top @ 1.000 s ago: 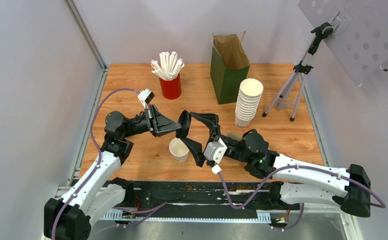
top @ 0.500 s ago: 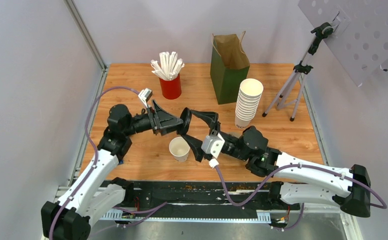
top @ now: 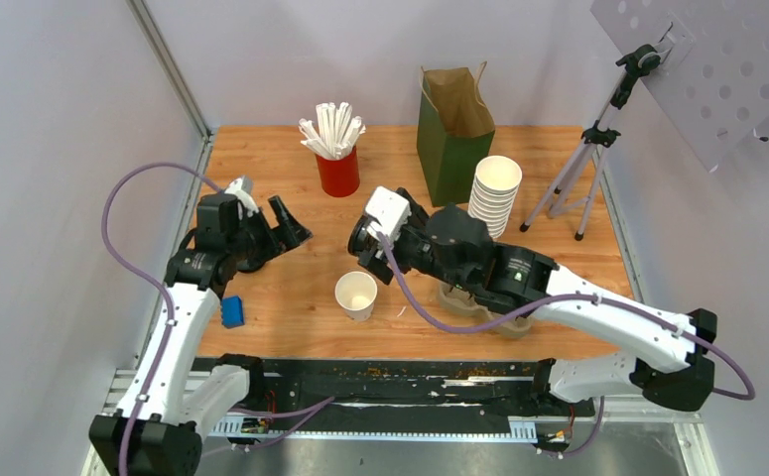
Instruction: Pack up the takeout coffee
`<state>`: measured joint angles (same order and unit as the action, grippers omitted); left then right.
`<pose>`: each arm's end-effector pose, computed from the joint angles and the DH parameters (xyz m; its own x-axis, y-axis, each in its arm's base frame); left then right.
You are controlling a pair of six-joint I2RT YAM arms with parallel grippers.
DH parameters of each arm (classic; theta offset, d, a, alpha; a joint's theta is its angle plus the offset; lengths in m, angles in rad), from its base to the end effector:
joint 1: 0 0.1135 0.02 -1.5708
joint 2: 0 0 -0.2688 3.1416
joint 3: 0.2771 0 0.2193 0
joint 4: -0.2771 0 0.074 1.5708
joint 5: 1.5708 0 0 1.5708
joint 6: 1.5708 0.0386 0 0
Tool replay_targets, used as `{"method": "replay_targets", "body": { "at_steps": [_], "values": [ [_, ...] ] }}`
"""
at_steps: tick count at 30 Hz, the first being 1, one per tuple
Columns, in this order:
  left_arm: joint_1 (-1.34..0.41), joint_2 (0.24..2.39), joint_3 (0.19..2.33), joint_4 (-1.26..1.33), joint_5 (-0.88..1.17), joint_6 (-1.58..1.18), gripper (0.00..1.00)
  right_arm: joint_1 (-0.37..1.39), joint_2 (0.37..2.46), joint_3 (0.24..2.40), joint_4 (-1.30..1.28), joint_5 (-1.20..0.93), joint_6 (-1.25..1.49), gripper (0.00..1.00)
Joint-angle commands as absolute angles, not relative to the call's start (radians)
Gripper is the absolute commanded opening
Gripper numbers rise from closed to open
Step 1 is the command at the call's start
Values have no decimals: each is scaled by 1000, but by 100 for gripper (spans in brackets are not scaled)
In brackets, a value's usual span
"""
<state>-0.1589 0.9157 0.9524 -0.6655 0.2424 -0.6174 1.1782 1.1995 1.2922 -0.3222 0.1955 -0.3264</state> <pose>0.1516 -0.0337 0.3288 -0.6734 -0.4612 -0.5777 -0.0547 0.8104 -0.5833 0.0972 0.2151 0.4178 0.1849 -0.3755 -0.9082 -0.8178 0.4536 -0.3541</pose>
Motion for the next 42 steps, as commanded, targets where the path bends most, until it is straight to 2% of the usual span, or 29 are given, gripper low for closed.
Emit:
{"method": "replay_targets", "body": {
  "at_steps": [1, 4, 7, 12, 16, 29, 37, 42],
  "values": [
    [7, 887, 857, -647, 431, -613, 99, 1174, 1328, 1479, -717, 243, -117, 75],
    [99, 880, 821, -621, 522, -638, 97, 1174, 1449, 1633, -905, 212, -36, 75],
    [125, 877, 805, -623, 528, -642, 95, 1175, 1612, 1790, -1077, 143, -6, 76],
    [127, 833, 763, -627, 440, -668, 95, 1174, 1867, 2071, -1336, 80, 38, 77],
    [132, 804, 704, -639, 360, -719, 94, 1172, 1990, 2187, -1404, 41, 38, 77],
    [134, 747, 540, -461, 517, -805, 88, 1108, 2079, 2227, -1429, 16, 26, 77],
    [132, 757, 454, -316, 697, -886, 83, 1081, 2124, 2271, -1446, -18, 28, 79],
    [133, 777, 422, -276, 734, -900, 84, 1081, 2169, 2339, -1474, -27, 28, 79]
  ]
}}
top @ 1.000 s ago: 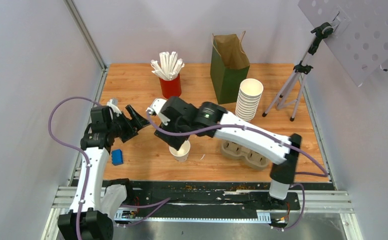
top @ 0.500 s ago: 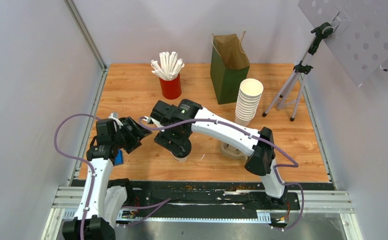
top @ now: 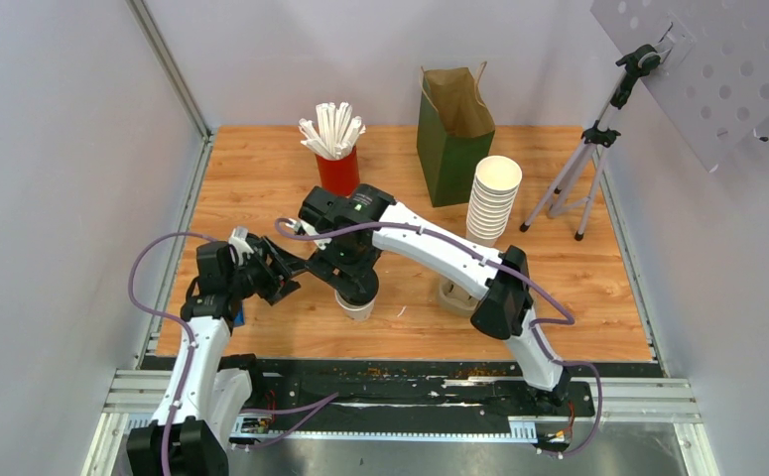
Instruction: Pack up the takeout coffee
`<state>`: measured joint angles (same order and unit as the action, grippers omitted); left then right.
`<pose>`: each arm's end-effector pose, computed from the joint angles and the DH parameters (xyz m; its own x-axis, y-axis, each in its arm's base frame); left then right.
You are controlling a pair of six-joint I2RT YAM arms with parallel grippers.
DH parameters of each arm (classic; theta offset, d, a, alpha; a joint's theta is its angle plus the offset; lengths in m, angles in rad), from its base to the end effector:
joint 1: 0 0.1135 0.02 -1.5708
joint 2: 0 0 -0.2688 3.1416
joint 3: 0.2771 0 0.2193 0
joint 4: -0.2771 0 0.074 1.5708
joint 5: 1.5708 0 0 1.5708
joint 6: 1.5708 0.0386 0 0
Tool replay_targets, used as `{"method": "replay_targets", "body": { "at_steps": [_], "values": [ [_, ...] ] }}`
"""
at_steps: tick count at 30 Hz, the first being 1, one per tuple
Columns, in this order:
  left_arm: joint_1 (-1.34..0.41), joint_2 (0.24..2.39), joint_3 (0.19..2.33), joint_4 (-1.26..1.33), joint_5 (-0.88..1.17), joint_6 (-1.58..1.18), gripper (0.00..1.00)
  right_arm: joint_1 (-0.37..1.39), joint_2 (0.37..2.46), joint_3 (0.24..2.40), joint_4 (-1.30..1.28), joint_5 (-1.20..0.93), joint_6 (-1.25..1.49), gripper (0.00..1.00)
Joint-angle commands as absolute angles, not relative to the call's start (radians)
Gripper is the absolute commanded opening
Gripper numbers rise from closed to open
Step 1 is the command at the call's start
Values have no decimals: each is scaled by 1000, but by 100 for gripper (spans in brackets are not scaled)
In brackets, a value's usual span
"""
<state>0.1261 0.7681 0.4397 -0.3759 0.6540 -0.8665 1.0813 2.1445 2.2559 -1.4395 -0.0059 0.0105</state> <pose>0.1274 -0.0075 0.2213 -0.6904 -0.6972 -0.1932 -0.2563 0.4855 -0.8358 0.1859 0.3495 0.3130 -0.4657 -0.8517 -0.2403 -0.8784 0.4779 0.0082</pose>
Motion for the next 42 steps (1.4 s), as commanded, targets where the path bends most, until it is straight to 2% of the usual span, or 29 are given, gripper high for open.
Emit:
{"method": "replay_targets", "body": {
  "at_steps": [1, 5, 26, 32, 38, 42],
  "values": [
    [132, 779, 411, -256, 748, -913, 84, 1079, 2174, 2345, -1479, -28, 28, 80],
    [127, 786, 378, -170, 795, -957, 86, 1080, 2194, 2349, -1495, -19, 28, 80],
    [73, 845, 354, -116, 810, -973, 86, 1077, 2249, 2401, -1476, -11, 10, 88],
    [60, 845, 377, -160, 792, -922, 85, 1065, 2191, 2408, -1464, -27, 23, 80],
    [11, 864, 464, -318, 716, -782, 83, 1059, 1996, 2175, -1303, -76, 68, 78],
    [-45, 859, 498, -337, 693, -750, 84, 1052, 1833, 1976, -1153, -111, 77, 86]
  ]
}}
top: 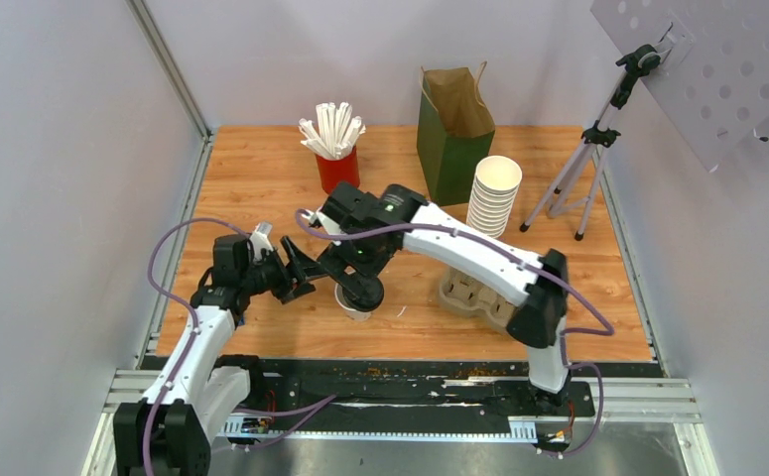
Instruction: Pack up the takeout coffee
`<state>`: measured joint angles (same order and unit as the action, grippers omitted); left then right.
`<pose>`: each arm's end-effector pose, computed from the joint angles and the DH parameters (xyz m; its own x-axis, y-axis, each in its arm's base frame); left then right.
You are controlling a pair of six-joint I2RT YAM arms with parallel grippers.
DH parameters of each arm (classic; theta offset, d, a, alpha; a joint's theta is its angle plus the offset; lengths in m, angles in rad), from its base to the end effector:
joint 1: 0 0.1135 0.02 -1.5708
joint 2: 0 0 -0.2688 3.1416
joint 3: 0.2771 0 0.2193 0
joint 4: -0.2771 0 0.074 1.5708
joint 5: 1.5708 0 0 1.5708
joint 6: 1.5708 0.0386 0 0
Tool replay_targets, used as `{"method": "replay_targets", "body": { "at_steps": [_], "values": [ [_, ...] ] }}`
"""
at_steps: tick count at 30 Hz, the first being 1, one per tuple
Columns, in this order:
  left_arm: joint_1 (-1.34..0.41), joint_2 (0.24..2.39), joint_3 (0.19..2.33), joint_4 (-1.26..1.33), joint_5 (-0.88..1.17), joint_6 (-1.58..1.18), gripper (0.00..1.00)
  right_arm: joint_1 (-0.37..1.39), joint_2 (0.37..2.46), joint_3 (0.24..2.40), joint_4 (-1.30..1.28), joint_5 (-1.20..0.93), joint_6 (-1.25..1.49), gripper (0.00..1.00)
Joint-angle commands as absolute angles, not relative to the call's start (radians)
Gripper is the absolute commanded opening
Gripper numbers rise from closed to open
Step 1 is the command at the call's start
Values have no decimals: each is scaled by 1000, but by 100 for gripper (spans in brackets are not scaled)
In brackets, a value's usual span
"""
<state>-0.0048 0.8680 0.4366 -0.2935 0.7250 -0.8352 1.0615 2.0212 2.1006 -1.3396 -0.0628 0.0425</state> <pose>0.1399 -0.0263 0.2167 -0.8156 -0.5510 -0.1763 -0.1561 0.5030 -0.8501 0.1817 0.3303 0.3249 -0.5012 -0.8106 -0.3028 -0.8602 0.5048 0.0727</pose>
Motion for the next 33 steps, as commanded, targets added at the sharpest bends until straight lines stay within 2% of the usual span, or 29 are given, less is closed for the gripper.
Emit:
{"method": "replay_targets", "body": {
  "at_steps": [1, 8, 10, 11, 17, 23, 28, 33],
  "values": [
    [-56, 850, 503, -330, 689, -747, 85, 1047, 1782, 1914, -1110, -127, 68, 87],
    [-156, 853, 564, -301, 658, -723, 93, 1002, 1535, 1485, -778, -245, -85, 89],
    [-179, 874, 592, -321, 644, -699, 94, 1002, 1465, 1369, -667, -248, -169, 99],
    [-188, 883, 605, -339, 637, -683, 95, 1002, 1435, 1315, -612, -248, -219, 100],
    [-220, 915, 638, -391, 607, -625, 96, 986, 1312, 1084, -359, -271, -468, 100],
    [-248, 938, 639, -387, 608, -597, 97, 968, 1308, 1007, -316, -331, -620, 99],
    [-268, 946, 641, -371, 625, -582, 97, 947, 1344, 1008, -342, -399, -657, 96],
    [-290, 954, 653, -367, 623, -569, 95, 943, 1379, 1010, -342, -397, -662, 96]
  ]
}}
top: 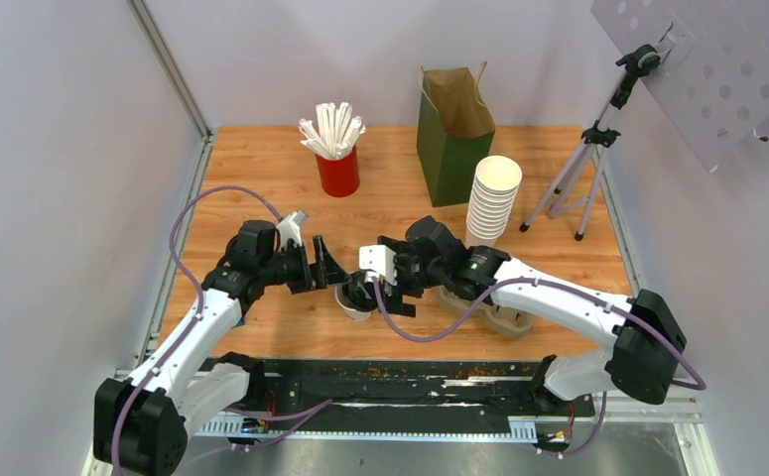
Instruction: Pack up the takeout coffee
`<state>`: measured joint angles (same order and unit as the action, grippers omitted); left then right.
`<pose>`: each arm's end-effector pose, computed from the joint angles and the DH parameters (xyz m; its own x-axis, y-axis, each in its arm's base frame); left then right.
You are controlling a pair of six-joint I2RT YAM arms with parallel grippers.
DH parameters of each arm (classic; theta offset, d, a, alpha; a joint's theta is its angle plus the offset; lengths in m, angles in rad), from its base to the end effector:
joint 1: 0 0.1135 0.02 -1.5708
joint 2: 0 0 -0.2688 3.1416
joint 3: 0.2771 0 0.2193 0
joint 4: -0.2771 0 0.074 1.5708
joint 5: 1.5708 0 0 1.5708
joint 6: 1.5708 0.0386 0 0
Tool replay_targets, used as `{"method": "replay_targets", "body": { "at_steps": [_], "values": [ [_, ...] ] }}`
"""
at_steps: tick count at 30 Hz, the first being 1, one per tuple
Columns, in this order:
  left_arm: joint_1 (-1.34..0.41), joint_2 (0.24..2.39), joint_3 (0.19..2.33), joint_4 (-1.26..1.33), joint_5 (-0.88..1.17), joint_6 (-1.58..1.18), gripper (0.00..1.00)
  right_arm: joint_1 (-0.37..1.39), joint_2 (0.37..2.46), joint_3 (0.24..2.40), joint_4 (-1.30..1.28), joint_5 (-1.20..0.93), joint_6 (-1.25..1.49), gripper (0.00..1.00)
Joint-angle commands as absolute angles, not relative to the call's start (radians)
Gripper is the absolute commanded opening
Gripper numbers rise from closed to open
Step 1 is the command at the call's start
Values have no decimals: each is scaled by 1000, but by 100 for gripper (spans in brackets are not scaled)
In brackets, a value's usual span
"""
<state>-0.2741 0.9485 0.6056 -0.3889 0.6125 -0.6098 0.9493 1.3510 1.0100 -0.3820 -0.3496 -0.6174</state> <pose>0.1487 -0.0649 0.2469 -0.8900 -0.2365 -0.3899 0.1507 0.6544 -0.7410 0.1423 0.2215 0.2889 0.2146 -0.6344 -0.7426 -0.9678 -0.0356 -0.2493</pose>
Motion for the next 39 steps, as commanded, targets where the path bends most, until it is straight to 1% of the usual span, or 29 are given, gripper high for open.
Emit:
{"method": "replay_targets", "body": {
  "at_steps": [1, 9, 13, 21, 25, 30, 35, 39],
  "values": [
    [-294, 956, 656, -367, 622, -567, 95, 943, 1382, 1008, -341, -400, -666, 97],
    [-335, 993, 684, -390, 579, -535, 94, 922, 1433, 993, -310, -393, -676, 98],
    [-346, 1009, 688, -388, 568, -533, 92, 920, 1469, 1007, -308, -410, -678, 97],
    [-353, 1027, 678, -369, 577, -548, 82, 919, 1512, 1039, -303, -433, -668, 89],
    [-354, 1018, 674, -369, 577, -555, 80, 919, 1519, 1051, -296, -449, -658, 84],
    [-354, 998, 674, -376, 574, -561, 77, 918, 1527, 1075, -297, -469, -635, 76],
    [-355, 997, 679, -386, 571, -557, 67, 919, 1531, 1095, -295, -481, -614, 69],
    [-356, 994, 678, -391, 572, -551, 64, 919, 1533, 1107, -295, -491, -602, 67]
  ]
}}
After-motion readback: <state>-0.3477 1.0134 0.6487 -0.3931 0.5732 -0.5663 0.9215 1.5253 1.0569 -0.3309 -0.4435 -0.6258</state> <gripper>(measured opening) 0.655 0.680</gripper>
